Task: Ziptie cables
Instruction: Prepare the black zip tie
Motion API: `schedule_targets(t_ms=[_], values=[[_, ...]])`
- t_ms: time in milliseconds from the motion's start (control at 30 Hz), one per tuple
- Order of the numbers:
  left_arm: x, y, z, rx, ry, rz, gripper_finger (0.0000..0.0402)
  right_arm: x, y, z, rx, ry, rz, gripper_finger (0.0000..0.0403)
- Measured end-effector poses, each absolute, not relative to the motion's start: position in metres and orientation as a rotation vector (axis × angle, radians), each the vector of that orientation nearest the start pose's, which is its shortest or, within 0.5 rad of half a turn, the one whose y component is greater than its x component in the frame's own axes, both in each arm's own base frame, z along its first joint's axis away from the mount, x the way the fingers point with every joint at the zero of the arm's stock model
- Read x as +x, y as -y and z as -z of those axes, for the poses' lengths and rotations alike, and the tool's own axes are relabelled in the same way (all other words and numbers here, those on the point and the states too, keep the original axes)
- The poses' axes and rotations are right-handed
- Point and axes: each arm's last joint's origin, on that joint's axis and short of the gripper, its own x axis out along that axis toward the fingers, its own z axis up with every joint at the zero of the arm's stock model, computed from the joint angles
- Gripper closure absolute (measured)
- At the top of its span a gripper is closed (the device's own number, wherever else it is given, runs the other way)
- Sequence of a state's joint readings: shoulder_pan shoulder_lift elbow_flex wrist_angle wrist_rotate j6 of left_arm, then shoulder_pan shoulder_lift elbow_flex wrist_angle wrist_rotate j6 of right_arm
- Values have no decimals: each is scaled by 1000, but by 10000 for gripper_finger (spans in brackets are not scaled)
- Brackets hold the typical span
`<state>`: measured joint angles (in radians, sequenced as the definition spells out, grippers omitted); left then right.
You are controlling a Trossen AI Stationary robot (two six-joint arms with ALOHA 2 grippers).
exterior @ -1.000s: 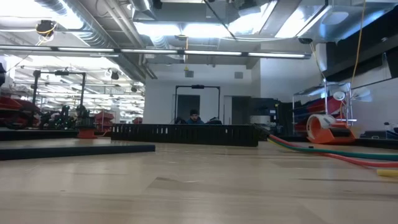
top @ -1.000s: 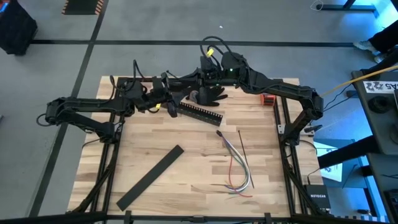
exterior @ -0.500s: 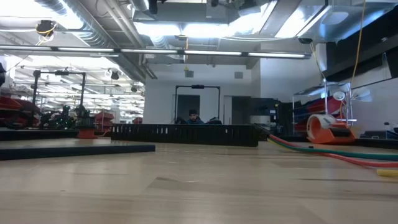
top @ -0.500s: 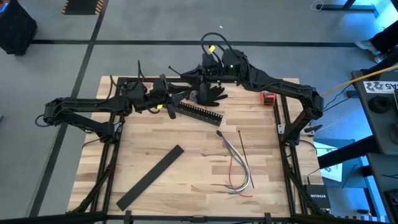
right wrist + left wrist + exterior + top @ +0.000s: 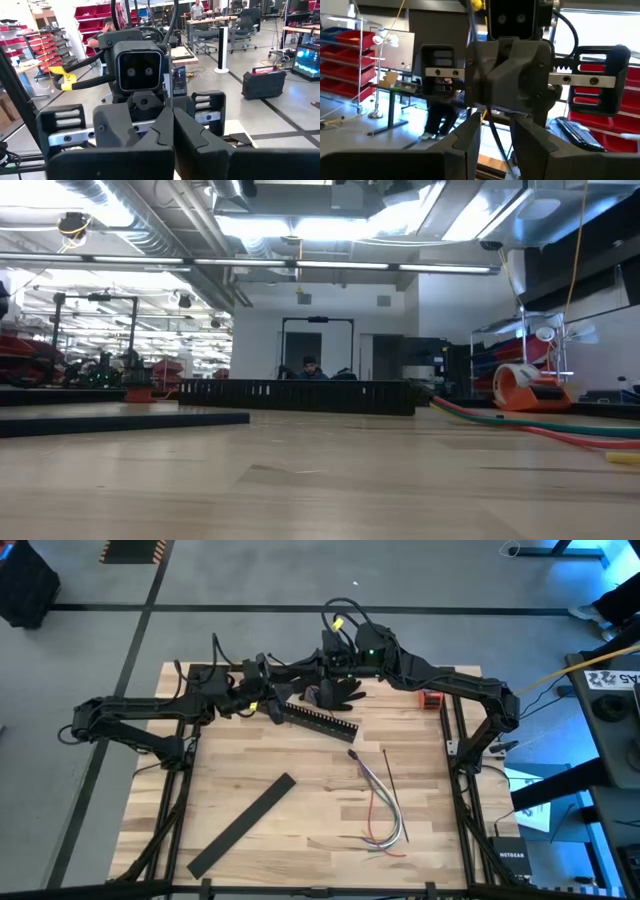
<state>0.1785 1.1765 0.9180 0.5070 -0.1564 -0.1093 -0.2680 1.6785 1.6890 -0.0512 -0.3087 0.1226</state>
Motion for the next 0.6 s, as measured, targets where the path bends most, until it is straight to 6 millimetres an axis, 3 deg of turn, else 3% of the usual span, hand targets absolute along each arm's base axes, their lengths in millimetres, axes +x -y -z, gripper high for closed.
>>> schedule_targets(t_ms=[133,300,467,600], values=[[260,-51,-366,-95,265,-320,325,377,94,-424,136,-45,-41,403],[261,-51,-363,-49,228,-327,393,377,94,-424,139,-48,-55,402],[262,-51,-355,-53,140,-333,400,377,95,-422,160,-59,-47,391],[263,-52,-345,-89,47,-335,400,369,98,-423,134,-106,-45,356]])
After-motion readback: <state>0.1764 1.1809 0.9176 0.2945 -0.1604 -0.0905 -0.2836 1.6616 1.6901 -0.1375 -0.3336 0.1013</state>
